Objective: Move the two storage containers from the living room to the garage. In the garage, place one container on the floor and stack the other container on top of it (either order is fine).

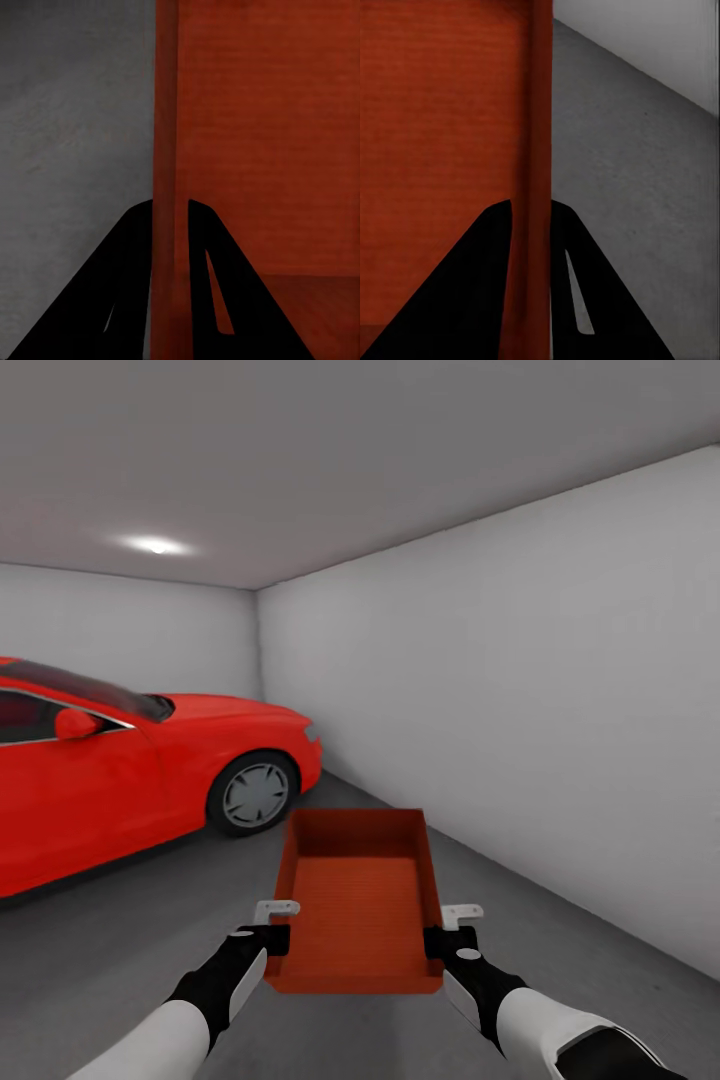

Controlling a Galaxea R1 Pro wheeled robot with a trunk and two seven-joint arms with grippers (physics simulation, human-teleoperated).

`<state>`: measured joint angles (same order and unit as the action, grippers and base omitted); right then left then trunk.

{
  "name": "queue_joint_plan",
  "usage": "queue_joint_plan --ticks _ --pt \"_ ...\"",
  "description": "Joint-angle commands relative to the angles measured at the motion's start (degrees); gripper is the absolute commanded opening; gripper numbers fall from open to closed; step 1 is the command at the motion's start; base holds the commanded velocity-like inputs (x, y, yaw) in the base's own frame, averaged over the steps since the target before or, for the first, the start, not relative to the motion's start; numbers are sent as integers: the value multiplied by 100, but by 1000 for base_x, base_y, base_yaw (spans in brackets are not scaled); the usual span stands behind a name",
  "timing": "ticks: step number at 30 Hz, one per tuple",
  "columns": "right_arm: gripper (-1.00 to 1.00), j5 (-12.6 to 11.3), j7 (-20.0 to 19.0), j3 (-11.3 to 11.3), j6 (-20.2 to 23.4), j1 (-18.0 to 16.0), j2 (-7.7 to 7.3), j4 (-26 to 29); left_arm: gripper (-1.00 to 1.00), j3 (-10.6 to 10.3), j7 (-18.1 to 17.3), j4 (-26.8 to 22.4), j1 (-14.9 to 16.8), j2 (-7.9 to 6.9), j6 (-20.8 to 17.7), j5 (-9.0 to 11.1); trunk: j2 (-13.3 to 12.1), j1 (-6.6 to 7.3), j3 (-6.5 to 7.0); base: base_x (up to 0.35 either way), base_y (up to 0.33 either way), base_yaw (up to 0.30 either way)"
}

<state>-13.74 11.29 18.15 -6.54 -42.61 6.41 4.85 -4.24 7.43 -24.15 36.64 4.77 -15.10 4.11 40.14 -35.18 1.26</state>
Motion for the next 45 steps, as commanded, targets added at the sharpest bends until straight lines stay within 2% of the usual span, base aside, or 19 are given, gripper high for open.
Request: queue_joint_plan --ticks 1,45 --pt "-100 -32 -13 -66 -14 -1 2 7 -100 344 74 -19 1 -222 -36 37 2 -5 -1 322 0 -286" --pt "-100 -32 -13 -66 -14 -1 1 7 -100 344 74 -19 1 -222 -36 37 2 -5 -1 322 0 -286"
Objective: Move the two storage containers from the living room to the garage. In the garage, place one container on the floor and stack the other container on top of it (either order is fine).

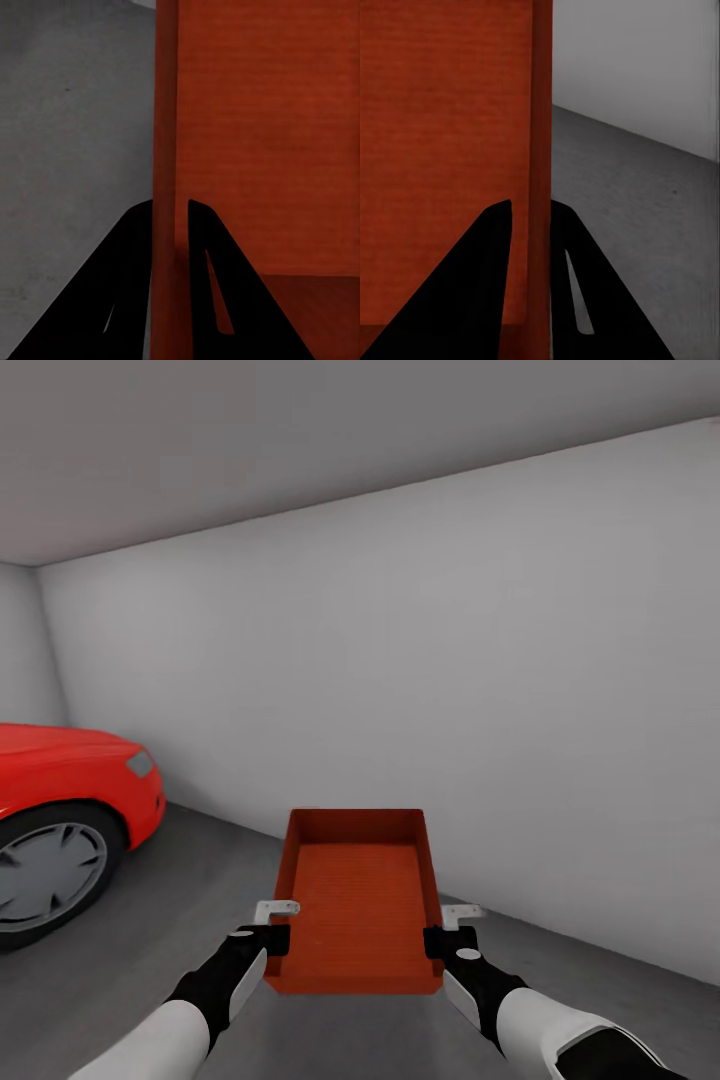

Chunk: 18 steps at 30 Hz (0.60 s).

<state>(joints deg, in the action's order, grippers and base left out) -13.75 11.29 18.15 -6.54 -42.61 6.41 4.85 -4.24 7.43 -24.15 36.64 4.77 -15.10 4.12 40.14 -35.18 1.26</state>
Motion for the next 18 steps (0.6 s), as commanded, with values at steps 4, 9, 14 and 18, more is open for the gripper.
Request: queue_joint_plan --ticks 4,9,14,18 --pt "-100 -31 -13 -66 -14 -1 1 7 -100 345 74 -19 1 -222 -36 37 2 -5 -1 322 0 -286" --pt "-100 -31 -13 -66 -11 -1 1 7 -100 345 74 -19 1 -222 -36 37 2 -5 -1 322 0 -286" --pt "-100 -31 -13 -66 -8 -1 4 7 -100 345 74 -23 1 -222 -36 37 2 -5 -1 322 0 -286" --pt "-100 -31 -13 -66 -12 -1 2 7 -100 345 74 -26 1 -222 -36 37 2 -5 -1 322 0 -286"
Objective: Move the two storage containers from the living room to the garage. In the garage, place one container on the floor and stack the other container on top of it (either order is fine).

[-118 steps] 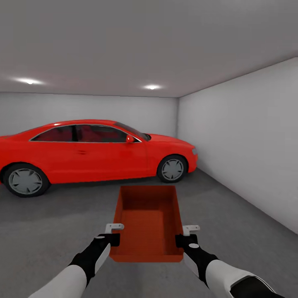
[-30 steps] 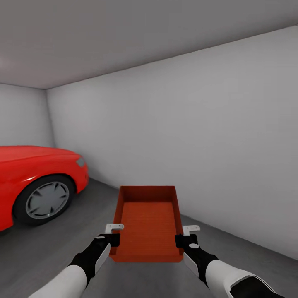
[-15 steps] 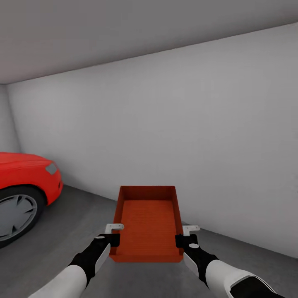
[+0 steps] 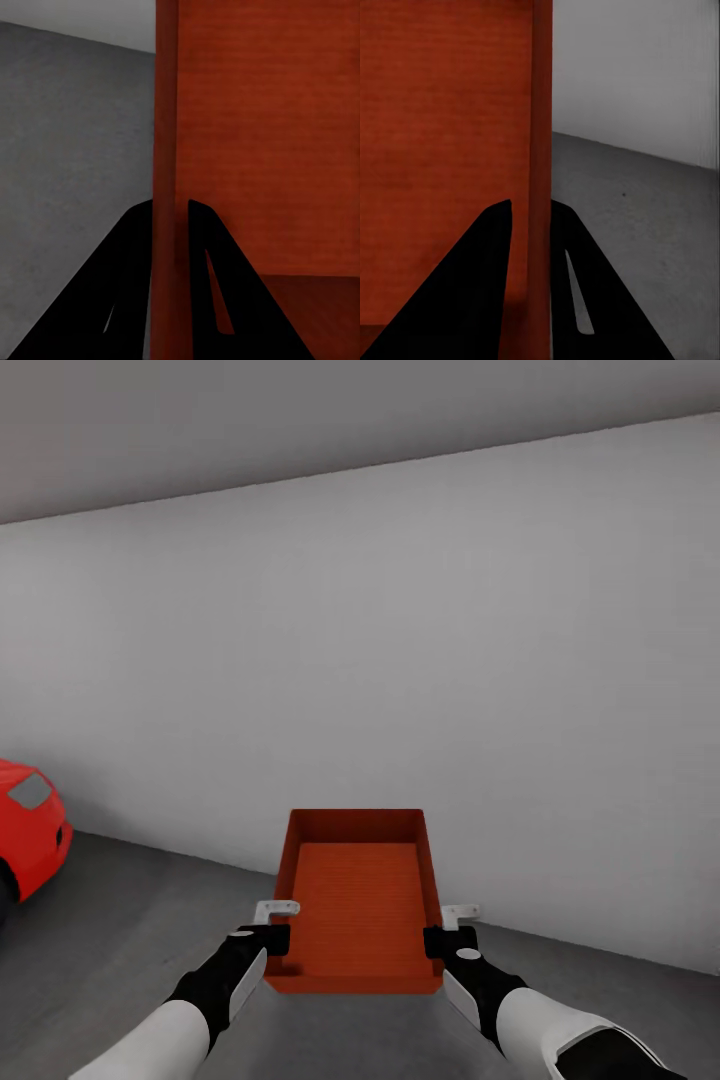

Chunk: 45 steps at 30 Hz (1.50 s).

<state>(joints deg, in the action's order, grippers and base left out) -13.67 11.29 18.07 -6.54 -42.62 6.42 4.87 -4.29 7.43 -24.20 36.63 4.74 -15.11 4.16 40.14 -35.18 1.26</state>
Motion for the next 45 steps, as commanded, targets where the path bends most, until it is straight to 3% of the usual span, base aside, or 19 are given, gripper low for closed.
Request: queue_joint_plan --ticks 1,25,32,45 --pt "-100 -40 -13 -58 -13 -1 0 5 -100 350 74 -22 2 -219 -36 32 2 -5 -1 322 0 -286" --pt "-100 -40 -13 -58 -14 -1 -1 5 -100 350 74 -24 2 -219 -36 32 2 -5 -1 316 0 -286" --pt "-100 -40 -13 -58 -14 -1 -1 5 -100 350 74 -29 2 -219 -34 32 2 -5 -1 66 0 -195" --pt "-100 -40 -22 -58 -14 -1 -1 5 -100 350 74 -26 2 -219 -35 32 2 -5 -1 2 0 -8"
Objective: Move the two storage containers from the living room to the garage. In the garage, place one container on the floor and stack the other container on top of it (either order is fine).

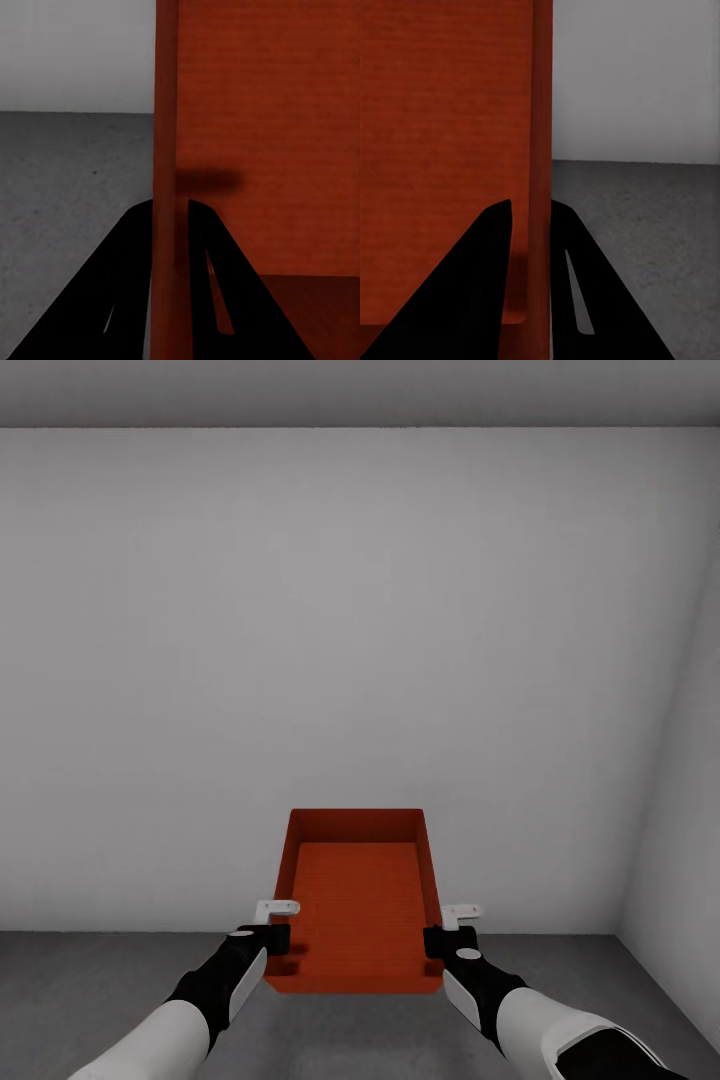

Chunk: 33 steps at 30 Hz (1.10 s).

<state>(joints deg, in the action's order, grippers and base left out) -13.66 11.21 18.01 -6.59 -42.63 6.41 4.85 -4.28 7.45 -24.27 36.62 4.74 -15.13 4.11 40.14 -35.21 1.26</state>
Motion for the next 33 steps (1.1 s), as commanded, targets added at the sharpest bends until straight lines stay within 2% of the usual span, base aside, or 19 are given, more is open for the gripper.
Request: queue_joint_plan --ticks 1,19,33 --pt "-100 -40 -13 -52 -9 0 0 7 -100 349 73 -18 3 -219 -34 37 3 -1 -1 0 0 0" --pt "-100 -47 -13 -52 -9 0 -2 7 -100 349 73 -18 3 -219 -29 37 3 -1 -7 0 0 48" --pt "-100 -48 -7 -52 -8 0 0 7 -100 349 73 -16 3 -219 -34 37 3 -1 -127 0 0 0"
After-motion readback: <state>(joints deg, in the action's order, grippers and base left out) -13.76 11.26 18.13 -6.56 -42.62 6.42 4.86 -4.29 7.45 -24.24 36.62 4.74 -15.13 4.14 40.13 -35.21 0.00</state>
